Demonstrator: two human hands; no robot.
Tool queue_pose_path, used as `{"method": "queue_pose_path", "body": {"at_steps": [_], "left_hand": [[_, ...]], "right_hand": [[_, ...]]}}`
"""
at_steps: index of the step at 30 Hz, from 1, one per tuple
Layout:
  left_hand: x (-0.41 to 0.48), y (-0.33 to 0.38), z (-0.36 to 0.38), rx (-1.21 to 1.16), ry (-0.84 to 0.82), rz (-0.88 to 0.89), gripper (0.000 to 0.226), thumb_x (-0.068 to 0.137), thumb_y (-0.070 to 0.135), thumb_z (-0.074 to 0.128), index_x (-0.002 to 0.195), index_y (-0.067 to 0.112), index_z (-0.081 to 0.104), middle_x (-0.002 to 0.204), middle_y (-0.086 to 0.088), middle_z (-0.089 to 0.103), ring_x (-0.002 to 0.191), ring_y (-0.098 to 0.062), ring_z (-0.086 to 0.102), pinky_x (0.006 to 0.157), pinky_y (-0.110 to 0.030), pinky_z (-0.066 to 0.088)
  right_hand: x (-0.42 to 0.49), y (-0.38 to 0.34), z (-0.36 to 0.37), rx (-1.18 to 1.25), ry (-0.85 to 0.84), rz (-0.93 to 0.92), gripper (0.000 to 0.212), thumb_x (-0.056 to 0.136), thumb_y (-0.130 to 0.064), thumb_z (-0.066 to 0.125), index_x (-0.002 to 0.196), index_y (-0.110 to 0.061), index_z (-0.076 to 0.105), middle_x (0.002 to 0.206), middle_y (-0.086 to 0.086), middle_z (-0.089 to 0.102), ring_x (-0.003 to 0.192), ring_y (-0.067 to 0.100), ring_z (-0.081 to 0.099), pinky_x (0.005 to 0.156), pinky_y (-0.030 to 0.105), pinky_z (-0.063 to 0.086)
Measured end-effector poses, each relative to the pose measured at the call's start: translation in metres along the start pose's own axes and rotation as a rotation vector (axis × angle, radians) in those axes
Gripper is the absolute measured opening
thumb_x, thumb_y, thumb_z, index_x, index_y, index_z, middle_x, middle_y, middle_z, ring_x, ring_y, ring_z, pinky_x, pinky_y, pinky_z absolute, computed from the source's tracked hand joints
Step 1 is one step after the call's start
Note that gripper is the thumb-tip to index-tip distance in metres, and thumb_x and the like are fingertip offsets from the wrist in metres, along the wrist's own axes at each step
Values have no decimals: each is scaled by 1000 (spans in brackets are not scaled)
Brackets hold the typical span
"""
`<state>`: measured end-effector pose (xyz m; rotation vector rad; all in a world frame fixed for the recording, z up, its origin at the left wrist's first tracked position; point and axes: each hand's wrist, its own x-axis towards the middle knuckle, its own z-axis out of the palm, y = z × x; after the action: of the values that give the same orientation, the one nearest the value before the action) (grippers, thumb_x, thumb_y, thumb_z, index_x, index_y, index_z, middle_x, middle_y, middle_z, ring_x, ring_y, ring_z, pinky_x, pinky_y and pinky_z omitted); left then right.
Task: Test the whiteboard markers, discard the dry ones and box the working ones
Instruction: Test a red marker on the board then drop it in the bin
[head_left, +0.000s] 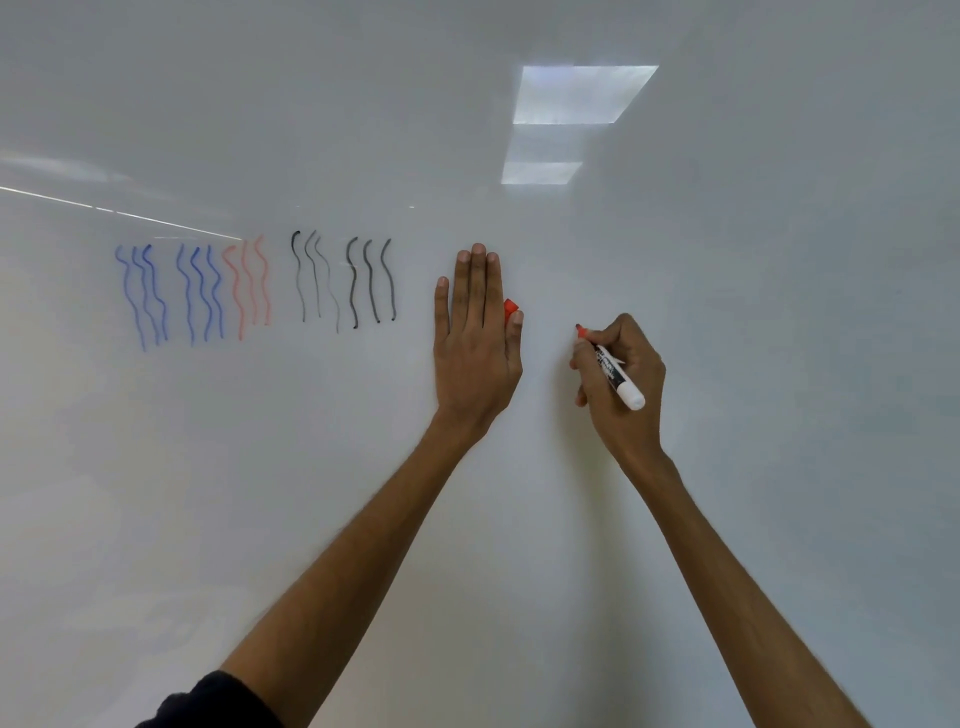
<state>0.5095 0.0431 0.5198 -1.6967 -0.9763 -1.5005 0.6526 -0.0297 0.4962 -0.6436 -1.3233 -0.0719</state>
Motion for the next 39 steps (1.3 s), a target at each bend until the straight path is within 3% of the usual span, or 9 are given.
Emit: {"method": "queue_pose_path", "body": {"at_steps": [4,10,16,20,23,31,39], "left_hand": [[-1,1,-1,4,-2,0,57,105,28,29,154,0,17,163,-15,15,152,-27,10,124,-46,11],[-1,1,-2,32,-13,-1,57,106,27,29,154,0,15,163,-15,13,152,-27,8,124,-46,10],[-3,-1,0,48,-31,10,57,107,28,25,154,-1,12,163,-16,11,152,-27,6,123,-47,11],[-3,-1,0,45,-28,12,56,107,27,25,154,-1,15,163,-17,13,152,-28,8,124,-47,10],[-4,-1,0,38,-24,19,56,106,27,24,154,-1,15,163,-17,14,152,-29,9,123,-47,11],[-5,-3,2,3,-10,48,55,108,28,27,152,-3,18,161,-20,18,151,-32,14,123,-48,11],[-20,-7,2,-188,13,75,47,107,19,37,147,-6,31,155,-22,32,146,-34,26,122,-50,15]], "right_hand": [[-12,4,0,0,9,32,19,93,-11,60,81,-1,50,72,23,59,58,30,62,49,33,50],[-3,-10,-1,23,44,79,11,96,-11,62,92,-4,53,75,12,67,57,27,63,42,35,49],[41,-26,-4,34,142,7,16,98,-14,59,101,-1,51,80,11,67,60,19,63,44,26,47],[51,-12,2,-97,132,-74,18,99,-20,55,98,-3,48,71,11,61,56,26,59,44,41,48],[42,-1,7,-141,75,-118,19,99,-22,55,94,-4,47,65,11,57,51,29,55,43,45,44],[5,10,-4,-61,129,6,18,97,-21,57,89,-9,48,66,17,57,54,34,56,42,48,44],[-29,8,-11,-31,31,94,14,95,-14,60,89,-7,51,74,15,61,53,34,55,41,44,45]]}}
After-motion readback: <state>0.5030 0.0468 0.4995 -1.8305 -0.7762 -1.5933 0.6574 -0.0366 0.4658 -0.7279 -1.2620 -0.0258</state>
